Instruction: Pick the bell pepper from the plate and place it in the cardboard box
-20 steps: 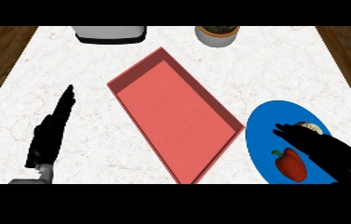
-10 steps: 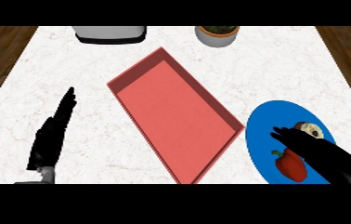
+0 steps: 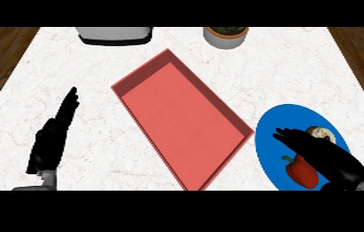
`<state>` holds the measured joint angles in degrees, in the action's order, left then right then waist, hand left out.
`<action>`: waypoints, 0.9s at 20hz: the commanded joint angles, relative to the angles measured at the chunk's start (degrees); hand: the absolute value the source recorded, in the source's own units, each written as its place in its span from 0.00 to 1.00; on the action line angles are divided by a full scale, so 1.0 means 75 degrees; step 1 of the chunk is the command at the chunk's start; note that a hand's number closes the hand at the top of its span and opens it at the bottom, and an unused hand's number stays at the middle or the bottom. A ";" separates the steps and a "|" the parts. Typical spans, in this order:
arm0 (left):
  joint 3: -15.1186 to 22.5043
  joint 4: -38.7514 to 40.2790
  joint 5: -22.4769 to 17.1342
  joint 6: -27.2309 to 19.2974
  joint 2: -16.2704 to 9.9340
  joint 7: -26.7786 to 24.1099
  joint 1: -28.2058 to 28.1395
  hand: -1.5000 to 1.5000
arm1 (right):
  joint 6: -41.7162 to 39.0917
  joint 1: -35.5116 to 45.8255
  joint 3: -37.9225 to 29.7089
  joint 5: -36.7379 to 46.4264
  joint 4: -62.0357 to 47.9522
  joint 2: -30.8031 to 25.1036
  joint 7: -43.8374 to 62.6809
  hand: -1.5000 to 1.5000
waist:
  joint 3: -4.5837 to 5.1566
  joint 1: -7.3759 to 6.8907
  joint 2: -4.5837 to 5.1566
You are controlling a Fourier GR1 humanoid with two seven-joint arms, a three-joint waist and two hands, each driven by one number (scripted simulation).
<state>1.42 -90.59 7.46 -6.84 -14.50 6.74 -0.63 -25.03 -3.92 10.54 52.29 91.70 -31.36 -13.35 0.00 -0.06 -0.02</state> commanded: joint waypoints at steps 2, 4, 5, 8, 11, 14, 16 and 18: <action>-0.0506 0.0526 -0.0095 0.0281 -0.0026 -0.0593 0.0038 0.50 | -0.0053 -0.0355 -0.0030 0.0432 0.0106 0.0107 -0.0185 0.00 | 0.0002 0.0020 -0.0001; -0.0217 0.0520 0.0194 0.0163 0.0239 -0.0265 0.0258 0.50 | 0.0158 -0.0138 -0.0200 0.0491 -0.0730 0.0149 -0.0643 1.00 | 0.0000 0.0012 0.0003; -0.0338 0.0208 0.0020 0.0394 0.0161 -0.0213 0.0005 0.50 | -0.0371 0.0081 -0.0342 0.0265 -0.0391 0.0283 -0.0469 1.00 | 0.0001 0.0001 -0.0001; -0.0526 0.0347 -0.0030 0.0421 0.0037 -0.0170 0.0238 0.50 | 0.0826 0.0022 -0.0515 0.0610 -0.0632 -0.0027 -0.1221 1.00 | -0.0001 0.0013 -0.0001; -0.0161 0.0602 0.0464 -0.0074 0.0451 -0.0137 0.0483 0.50 | 0.1778 0.0352 -0.0485 0.1028 -0.0894 0.0374 -0.1049 1.00 | -0.0003 0.0014 0.0005; -0.0576 0.0263 0.0027 0.0519 -0.0003 0.0000 0.0295 0.50 | 0.2199 0.0463 -0.0761 0.0900 -0.1234 0.0476 -0.1524 1.00 | -0.0003 -0.0016 0.0000; -0.0499 -0.0055 0.0140 0.0387 0.0178 0.0009 -0.0076 0.50 | 0.2113 -0.0369 -0.0760 0.0899 -0.0091 0.0378 -0.1422 1.00 | 0.0001 0.0031 -0.0014; -0.0555 0.0325 0.0060 0.0603 0.0170 -0.0156 0.0136 0.50 | 0.2438 -0.0127 -0.0826 0.1154 -0.0502 0.0802 -0.1034 1.00 | 0.0001 0.0022 -0.0002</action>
<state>-2.42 -88.91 8.12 -3.42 -13.60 5.91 0.25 -8.95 -4.63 5.90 59.98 87.04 -27.28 -22.73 0.05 0.06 -0.09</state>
